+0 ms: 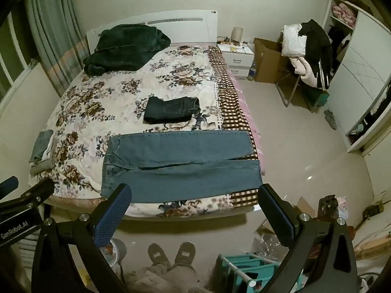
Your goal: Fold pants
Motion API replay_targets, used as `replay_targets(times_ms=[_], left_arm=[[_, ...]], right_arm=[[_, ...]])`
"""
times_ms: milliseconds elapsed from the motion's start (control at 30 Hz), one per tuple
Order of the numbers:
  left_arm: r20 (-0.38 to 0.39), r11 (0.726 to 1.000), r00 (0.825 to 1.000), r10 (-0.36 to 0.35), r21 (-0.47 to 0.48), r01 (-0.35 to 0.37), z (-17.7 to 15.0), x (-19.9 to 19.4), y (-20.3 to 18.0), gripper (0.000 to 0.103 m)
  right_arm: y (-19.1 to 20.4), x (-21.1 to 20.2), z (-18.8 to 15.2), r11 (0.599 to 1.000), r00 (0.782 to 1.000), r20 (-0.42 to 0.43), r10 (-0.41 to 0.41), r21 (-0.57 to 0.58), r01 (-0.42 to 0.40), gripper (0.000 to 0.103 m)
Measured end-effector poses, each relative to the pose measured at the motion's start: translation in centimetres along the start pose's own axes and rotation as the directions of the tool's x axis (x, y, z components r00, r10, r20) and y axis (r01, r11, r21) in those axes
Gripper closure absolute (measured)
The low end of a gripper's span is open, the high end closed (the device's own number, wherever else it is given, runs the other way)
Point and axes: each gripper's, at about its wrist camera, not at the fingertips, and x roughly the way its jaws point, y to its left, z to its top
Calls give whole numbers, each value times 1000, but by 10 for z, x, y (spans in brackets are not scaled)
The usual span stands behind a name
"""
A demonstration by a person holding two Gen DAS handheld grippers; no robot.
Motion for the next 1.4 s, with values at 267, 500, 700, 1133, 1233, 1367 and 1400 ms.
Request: replay_targets(times_ms=[267,500,700,1133,1233,1367,1400], left_arm=[[2,1000,1000,-11,-7,11,0,1,0,0],[6,1000,1000,-8,-8,8,1,1,0,0],[16,1000,1000,-2,-4,2,-1,-7,4,0],[22,1000,1000,0,-4,0,5,-19,8,0],[25,1000,1000,0,-4,1,4,-19,7,0],[27,1000,1000,-1,-4,1,4,-19,7,0],[27,1000,1000,-1,-4,1,4,-20,7,0]], right_arm=[[0,0,0,1000,1000,5,3,0,-3,0],[0,0,1,1000,1000,4,5,0,-5,0],[-1,0,1,1000,1000,6,3,2,-3,0],[6,-10,1,1000,1000,8,3,-7,-3,0],[6,-11,0,1000,1000,12,3,-4,-3,0],[10,-15,7,1000,1000,14,7,-4,-7,0],[10,-15,6,1000,1000,16,6,-3,-6,0]])
